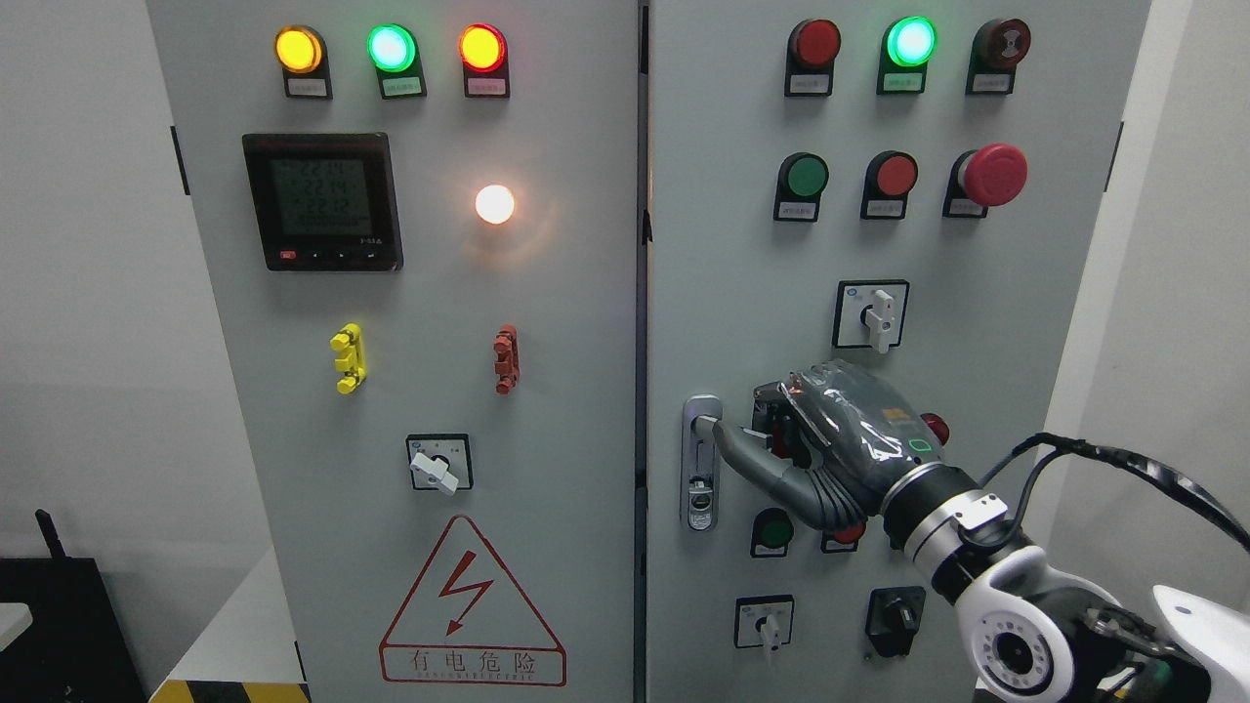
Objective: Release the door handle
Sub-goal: 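Lift the right hand up off the handle, opening the fingers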
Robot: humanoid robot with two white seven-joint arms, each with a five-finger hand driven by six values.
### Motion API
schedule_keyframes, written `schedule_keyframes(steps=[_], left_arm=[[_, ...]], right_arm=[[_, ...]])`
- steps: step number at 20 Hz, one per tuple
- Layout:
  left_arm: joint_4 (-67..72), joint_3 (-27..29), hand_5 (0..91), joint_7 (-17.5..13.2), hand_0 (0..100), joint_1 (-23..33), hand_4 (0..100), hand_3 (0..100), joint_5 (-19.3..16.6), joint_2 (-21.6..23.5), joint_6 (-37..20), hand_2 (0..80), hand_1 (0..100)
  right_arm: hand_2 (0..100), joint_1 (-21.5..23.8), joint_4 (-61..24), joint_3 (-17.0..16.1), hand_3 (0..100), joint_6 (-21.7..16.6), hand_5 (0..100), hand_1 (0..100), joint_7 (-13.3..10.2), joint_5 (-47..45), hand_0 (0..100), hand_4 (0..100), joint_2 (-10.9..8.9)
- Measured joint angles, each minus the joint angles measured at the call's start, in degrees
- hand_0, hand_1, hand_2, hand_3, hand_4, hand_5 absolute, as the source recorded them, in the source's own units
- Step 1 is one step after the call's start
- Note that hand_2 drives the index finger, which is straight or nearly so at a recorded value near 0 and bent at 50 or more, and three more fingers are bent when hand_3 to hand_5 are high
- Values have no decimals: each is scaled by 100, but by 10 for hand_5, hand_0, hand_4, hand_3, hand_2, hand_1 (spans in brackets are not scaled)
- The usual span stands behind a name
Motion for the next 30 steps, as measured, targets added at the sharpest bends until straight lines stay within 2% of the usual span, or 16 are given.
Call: schedule_keyframes(steps=[13,30], left_arm=[[0,0,0,0,120,0,0,0,0,0,0,0,389],[0,0,0,0,120,0,0,0,0,0,0,0,389]], right_arm=[[643,-29,18,-4,1000,-16,1000,92,21,20,499,1000,2],[601,-41,113,-5,1000,-30,1000,138,-244,55,503,988,116]])
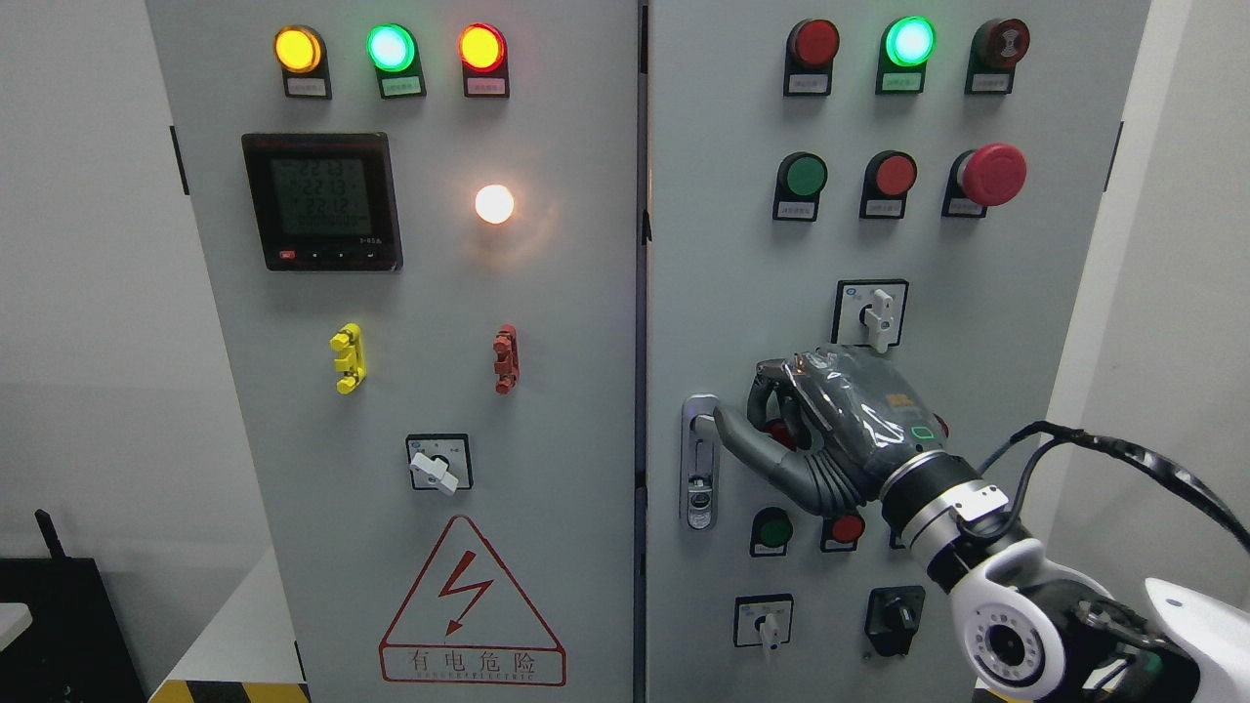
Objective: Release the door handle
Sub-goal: 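Lift the right hand up off the handle, opening the fingers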
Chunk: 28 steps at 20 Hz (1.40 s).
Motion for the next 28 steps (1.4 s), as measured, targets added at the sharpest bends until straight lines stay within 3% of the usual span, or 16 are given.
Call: schedule_keyframes(steps=[28], left_arm=[[0,0,0,0,120,0,0,0,0,0,0,0,389]], right_arm=[[588,-105,161,-34,1000,-114,1000,159,-163,18,510,966,233]])
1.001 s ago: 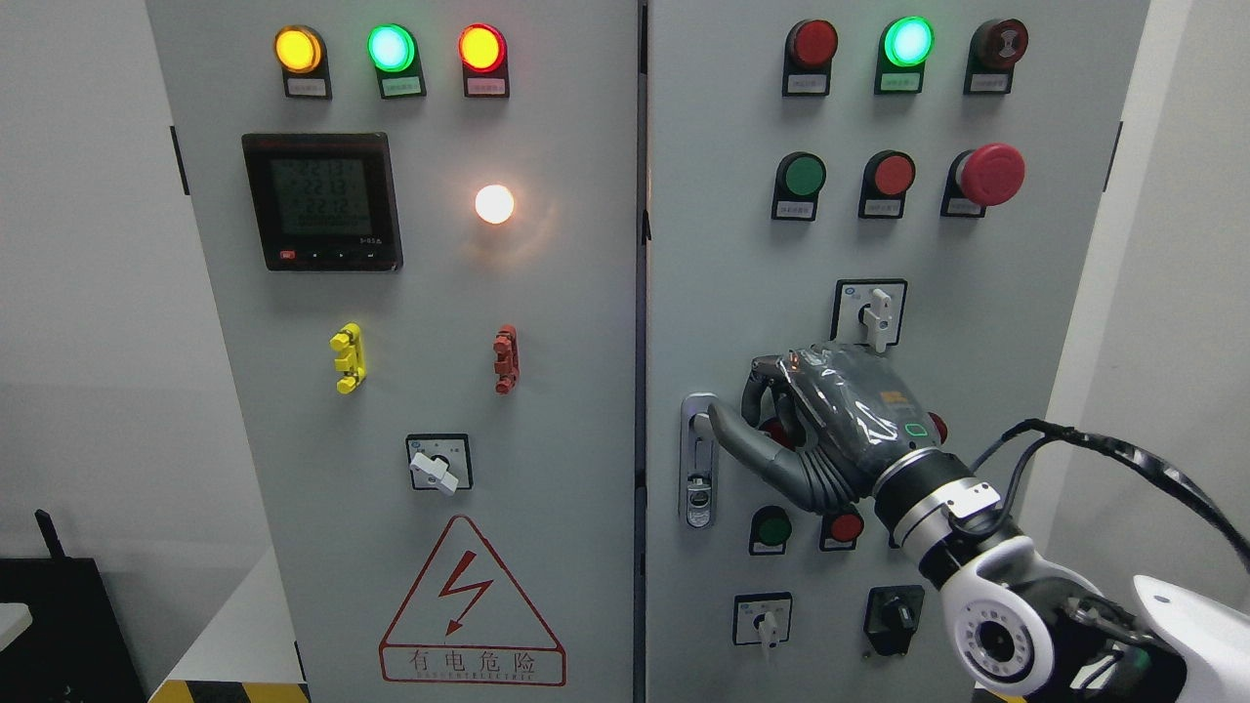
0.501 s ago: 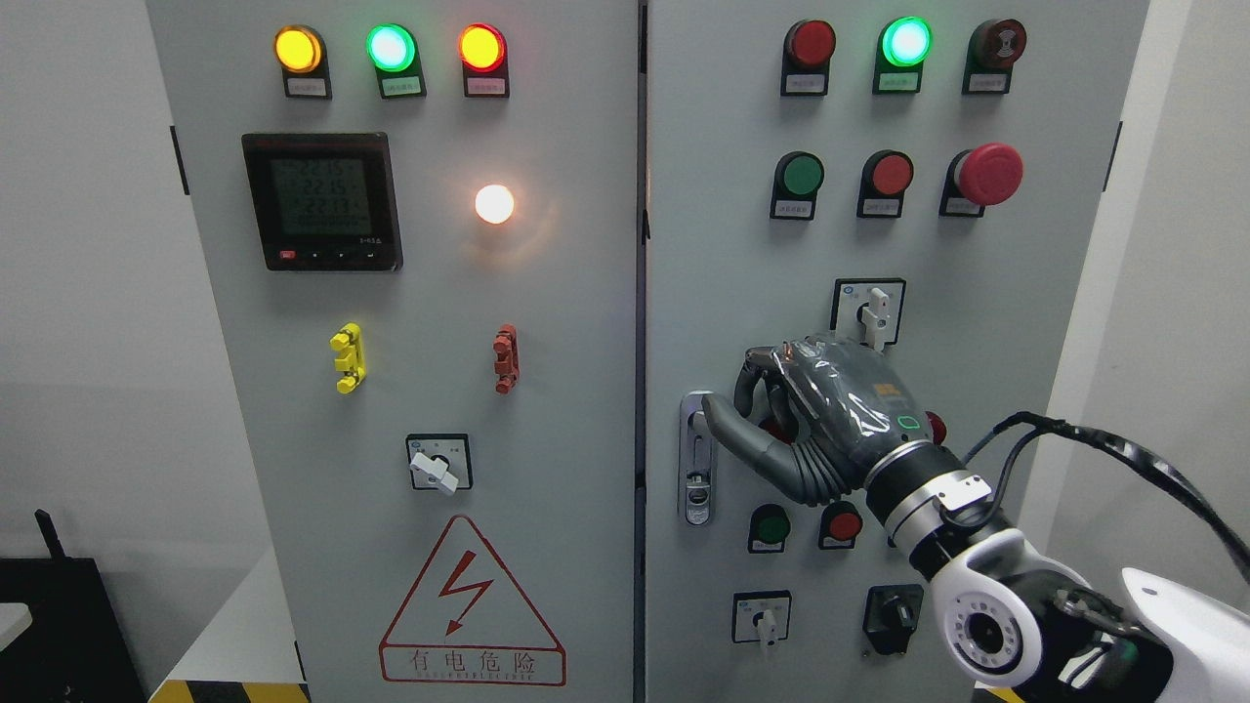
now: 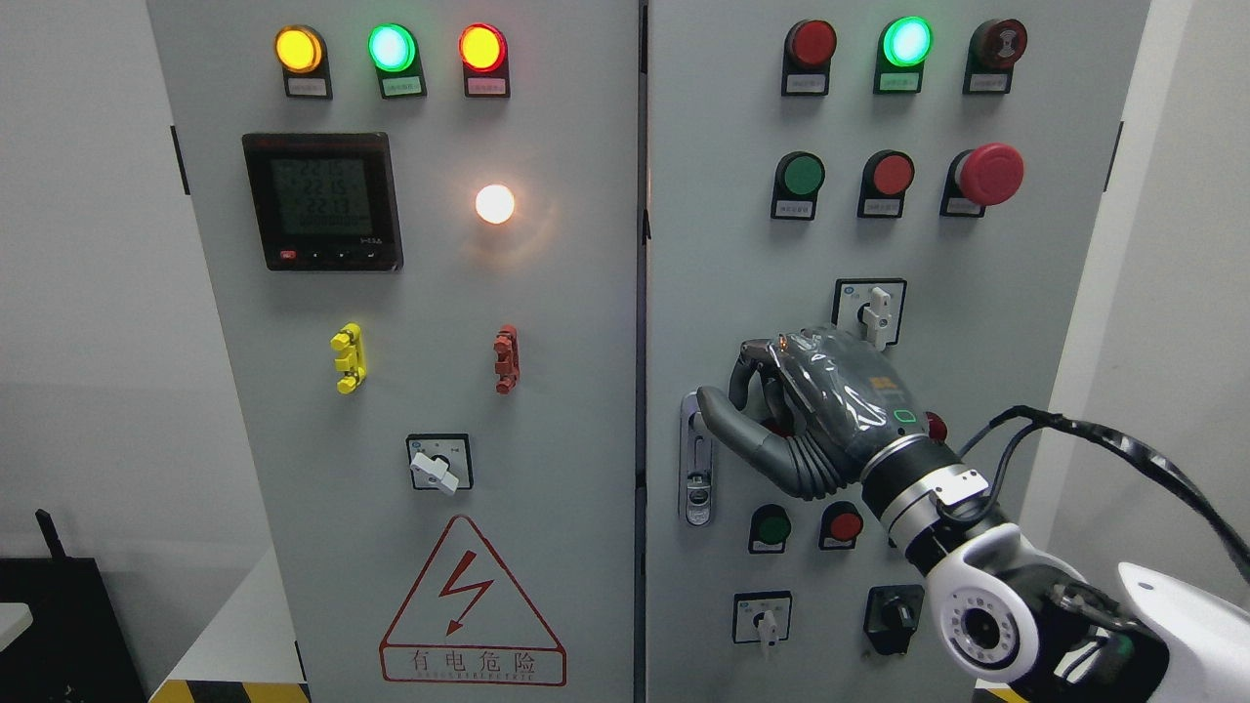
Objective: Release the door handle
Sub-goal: 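Lift the right hand up off the handle, opening the fingers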
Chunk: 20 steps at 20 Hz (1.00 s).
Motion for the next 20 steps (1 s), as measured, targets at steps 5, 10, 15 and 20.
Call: schedule_keyframes(steps=[5,10,15,20], left_arm=[[0,0,0,0,120,0,0,0,0,0,0,0,389],[0,0,0,0,120,0,0,0,0,0,0,0,389],[0,0,0,0,120,0,0,0,0,0,0,0,389],[0,0,0,0,120,0,0,0,-1,0,0,0,389]], right_arm=[[588,-17,2,-2,1000,-24,1000,163,-9,4,509,963,30],[588,-34,1,-3,1000,-31,1000,166,-11,5,509,964,70],[588,-43,-14,-4,1000,-32,1000,166,-11,7,509,963,103],[589,-50,-36,-5,1000,-62,1000,166,-11,17,510,962,123]])
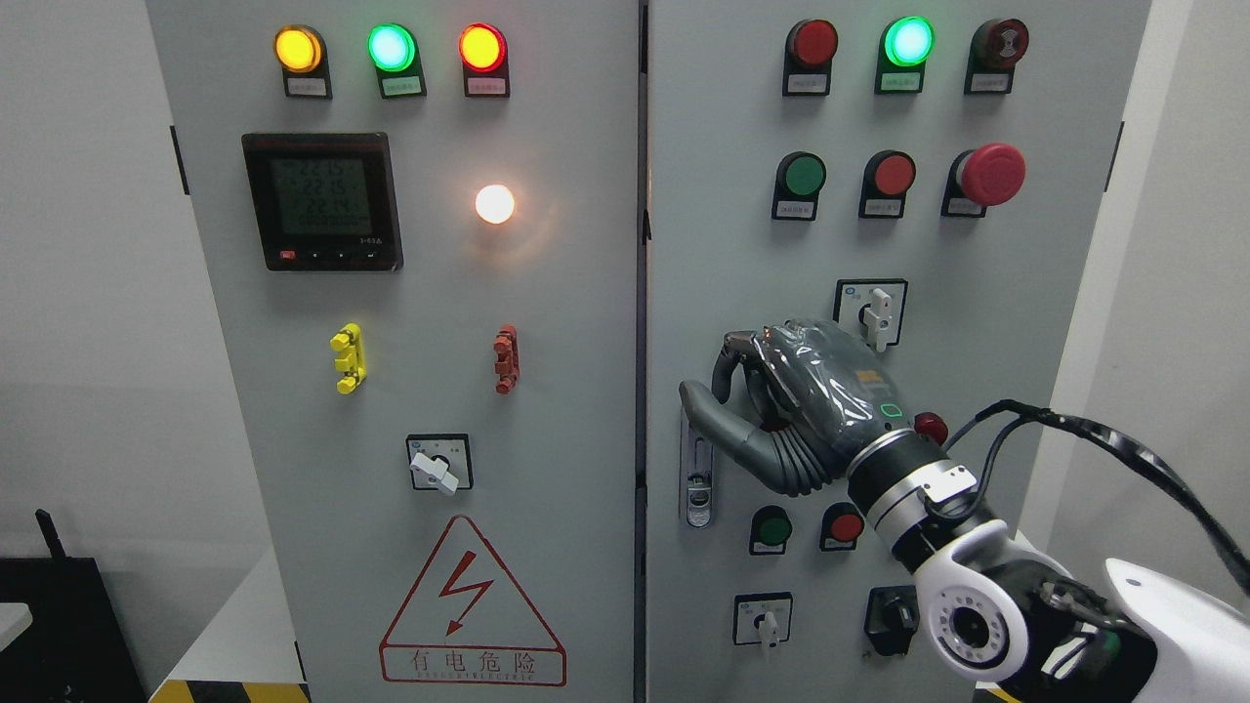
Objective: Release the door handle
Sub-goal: 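Lift the right hand up off the handle, opening the fingers, then hook the right hand's fingers on the door edge and pull it open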
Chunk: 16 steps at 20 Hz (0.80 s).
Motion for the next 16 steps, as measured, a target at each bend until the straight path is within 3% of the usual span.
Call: schedule_keyframes(steps=[16], left_arm=[[0,0,0,0,120,0,0,0,0,0,0,0,389]], right_arm=[[587,-7,-73,-94,1000,-234,1000,165,-55,389,510,959,28]])
